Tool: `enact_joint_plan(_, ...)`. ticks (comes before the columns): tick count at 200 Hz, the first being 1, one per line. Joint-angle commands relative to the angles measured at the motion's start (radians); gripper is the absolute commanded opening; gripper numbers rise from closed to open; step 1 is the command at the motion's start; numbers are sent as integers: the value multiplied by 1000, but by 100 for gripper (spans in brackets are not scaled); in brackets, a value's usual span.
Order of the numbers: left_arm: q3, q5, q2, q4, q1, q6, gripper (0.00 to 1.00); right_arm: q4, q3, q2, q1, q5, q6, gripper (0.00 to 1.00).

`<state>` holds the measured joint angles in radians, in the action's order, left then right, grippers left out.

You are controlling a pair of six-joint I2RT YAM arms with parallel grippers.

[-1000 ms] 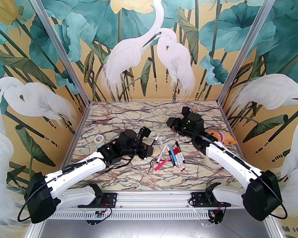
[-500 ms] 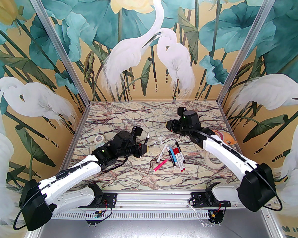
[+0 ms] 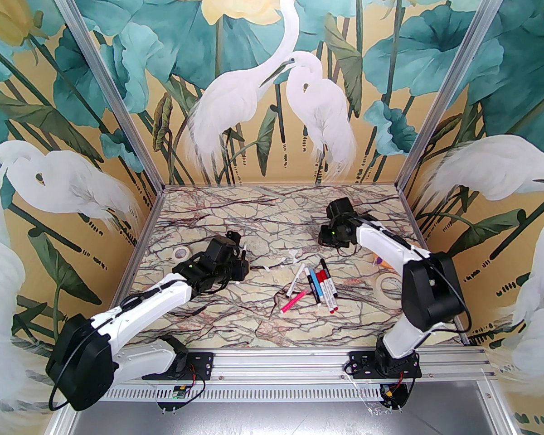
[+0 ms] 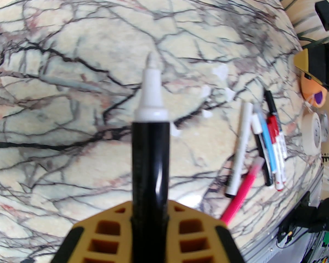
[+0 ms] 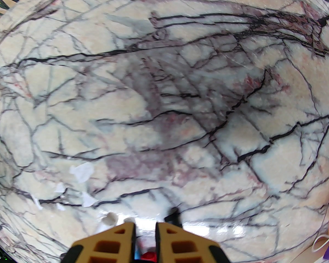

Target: Open the pen caps

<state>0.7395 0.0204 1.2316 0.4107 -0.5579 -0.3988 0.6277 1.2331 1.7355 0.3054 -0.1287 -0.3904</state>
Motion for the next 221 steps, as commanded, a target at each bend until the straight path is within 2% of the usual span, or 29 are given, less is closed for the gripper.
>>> enact_joint_plan(1,18,-15,30,-18,14,55,7,27,63,65,1,32,45,11)
enact_joint_plan(81,79,-27,153,-18,21,96,6,-3,171,240,1,76,56,11)
enact_joint_plan(221,110,-27,215,-16,21,112,7,-50,135,295,3,115,50,15)
